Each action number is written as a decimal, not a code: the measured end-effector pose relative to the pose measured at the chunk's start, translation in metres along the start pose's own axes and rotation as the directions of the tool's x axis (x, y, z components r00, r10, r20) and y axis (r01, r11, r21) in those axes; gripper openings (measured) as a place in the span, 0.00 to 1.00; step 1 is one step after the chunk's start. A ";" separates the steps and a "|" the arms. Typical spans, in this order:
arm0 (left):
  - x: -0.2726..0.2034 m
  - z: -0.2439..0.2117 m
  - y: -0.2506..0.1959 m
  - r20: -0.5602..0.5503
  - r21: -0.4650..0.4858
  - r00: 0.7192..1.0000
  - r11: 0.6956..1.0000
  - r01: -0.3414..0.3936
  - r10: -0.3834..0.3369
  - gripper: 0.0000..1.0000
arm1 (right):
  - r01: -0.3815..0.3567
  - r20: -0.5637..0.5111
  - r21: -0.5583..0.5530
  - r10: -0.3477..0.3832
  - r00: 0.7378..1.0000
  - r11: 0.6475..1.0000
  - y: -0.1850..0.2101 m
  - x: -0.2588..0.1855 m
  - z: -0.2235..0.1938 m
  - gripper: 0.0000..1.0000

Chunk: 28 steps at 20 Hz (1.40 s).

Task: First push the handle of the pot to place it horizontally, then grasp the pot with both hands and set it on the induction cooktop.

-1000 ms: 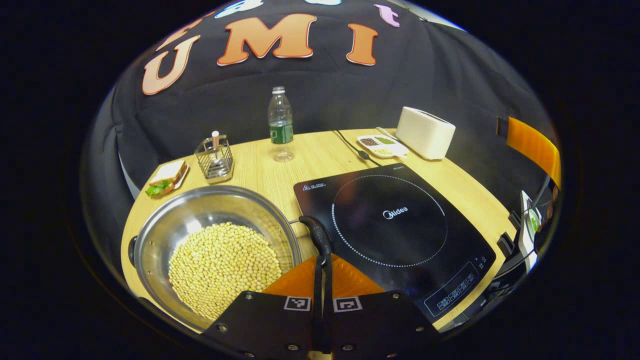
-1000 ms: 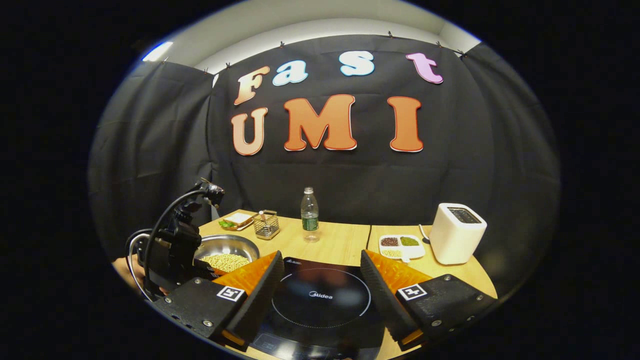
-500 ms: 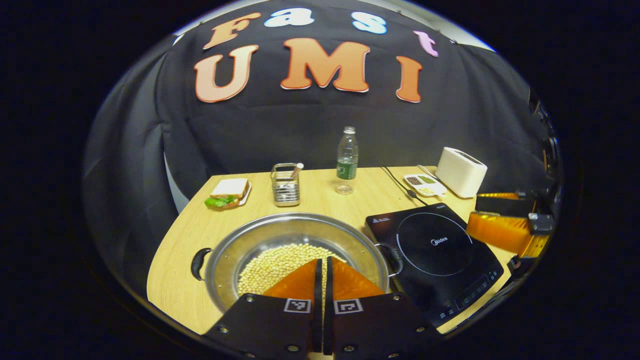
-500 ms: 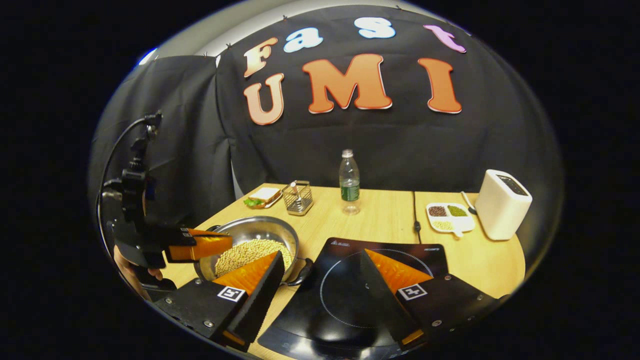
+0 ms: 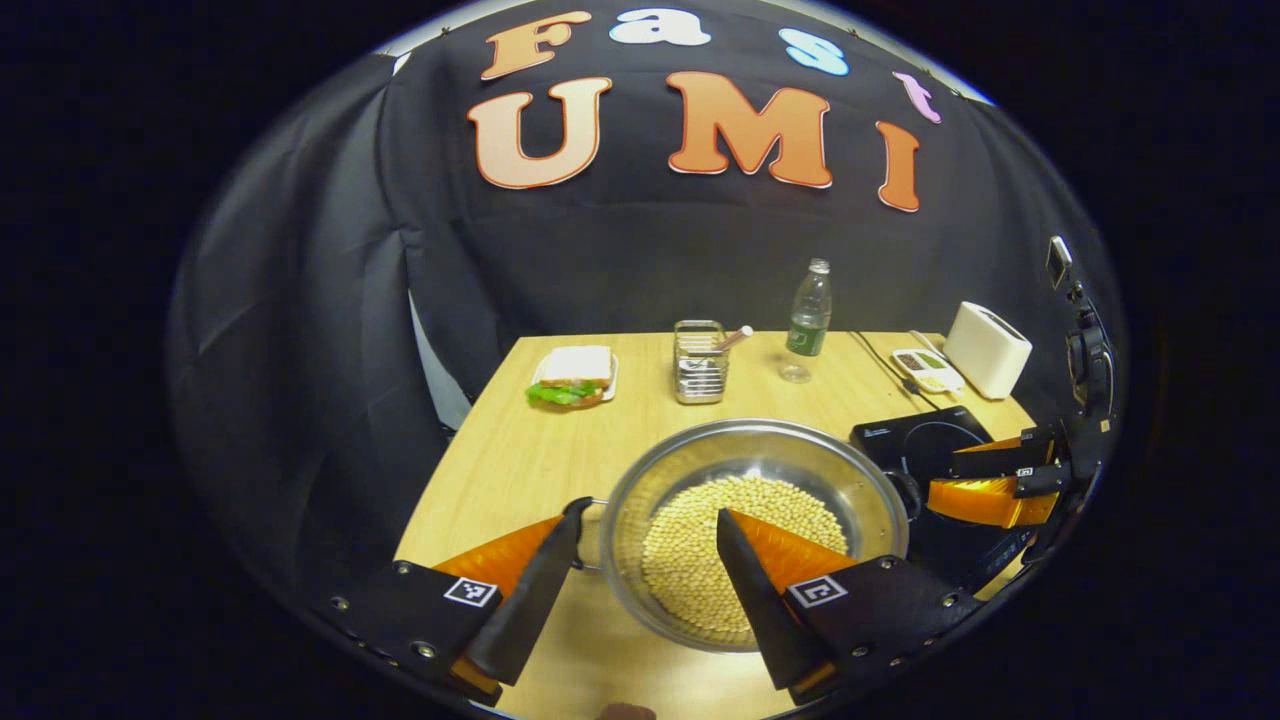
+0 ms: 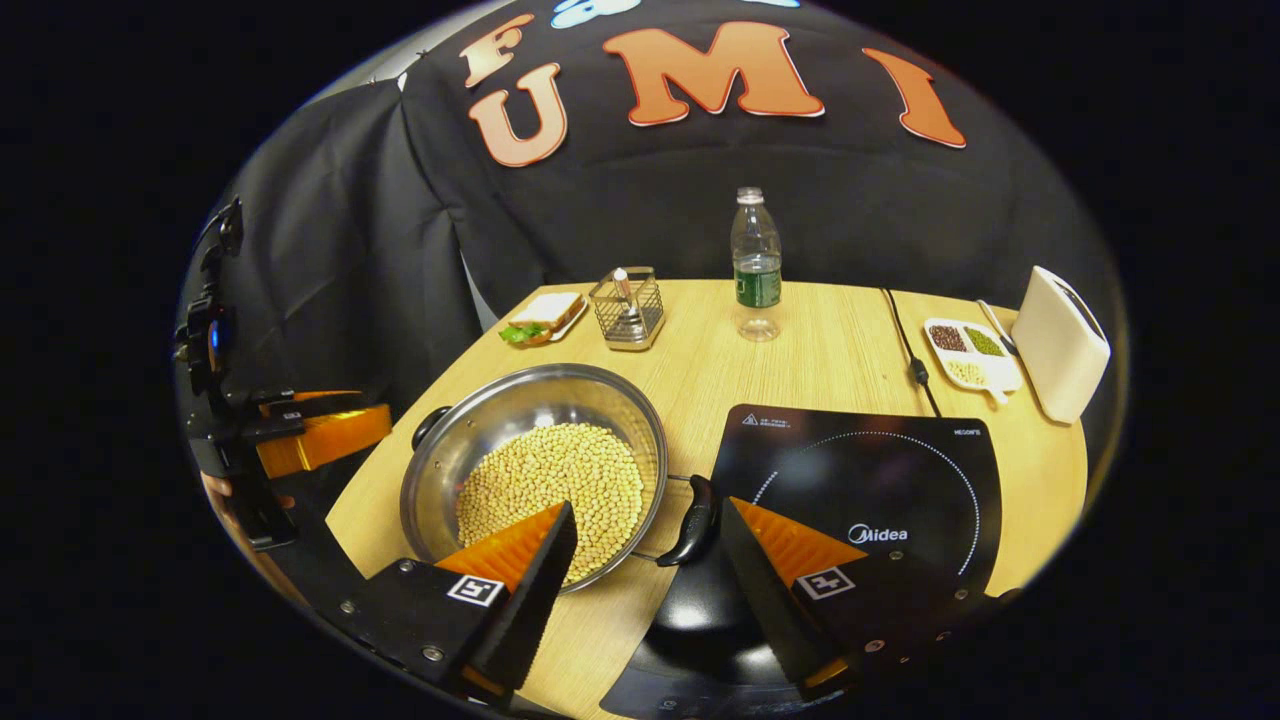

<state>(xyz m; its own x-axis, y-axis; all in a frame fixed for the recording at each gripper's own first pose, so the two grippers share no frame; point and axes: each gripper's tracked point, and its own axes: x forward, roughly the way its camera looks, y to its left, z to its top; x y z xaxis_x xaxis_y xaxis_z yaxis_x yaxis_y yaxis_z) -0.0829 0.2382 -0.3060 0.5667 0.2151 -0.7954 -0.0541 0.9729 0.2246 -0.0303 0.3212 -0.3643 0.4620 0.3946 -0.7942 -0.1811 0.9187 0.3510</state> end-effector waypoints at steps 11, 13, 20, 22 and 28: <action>0.059 -0.027 0.041 -0.127 -0.153 0.987 0.985 0.075 -0.095 0.90 | 0.086 -0.158 0.068 -0.075 0.985 0.994 -0.006 0.043 -0.023 0.90; 0.072 -0.033 0.038 -0.131 -0.166 0.984 0.981 0.101 -0.123 0.90 | 0.106 -0.160 0.061 -0.095 0.982 0.992 -0.009 0.049 -0.022 0.90; 0.103 -0.071 0.044 -0.200 -0.134 0.974 0.987 0.084 -0.110 0.92 | 0.098 -0.133 -0.014 -0.099 0.986 0.995 -0.001 0.069 -0.017 0.82; 0.100 -0.076 0.050 -0.208 -0.130 0.973 0.989 0.073 -0.099 0.90 | 0.115 -0.138 -0.028 -0.117 0.983 0.993 0.003 0.075 -0.016 0.82; 0.109 -0.089 0.065 -0.213 -0.120 0.976 0.993 0.012 -0.037 0.90 | 0.145 -0.150 -0.030 -0.148 0.978 0.989 0.002 0.090 -0.016 0.82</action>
<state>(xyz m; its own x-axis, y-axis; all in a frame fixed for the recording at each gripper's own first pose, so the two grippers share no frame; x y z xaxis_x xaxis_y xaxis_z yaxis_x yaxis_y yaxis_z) -0.0973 0.3323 -0.4284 0.3805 0.1919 -0.9046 -0.1459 0.9784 0.1462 -0.0032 0.3585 -0.4435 0.3483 0.2529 -0.9026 -0.1387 0.9662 0.2172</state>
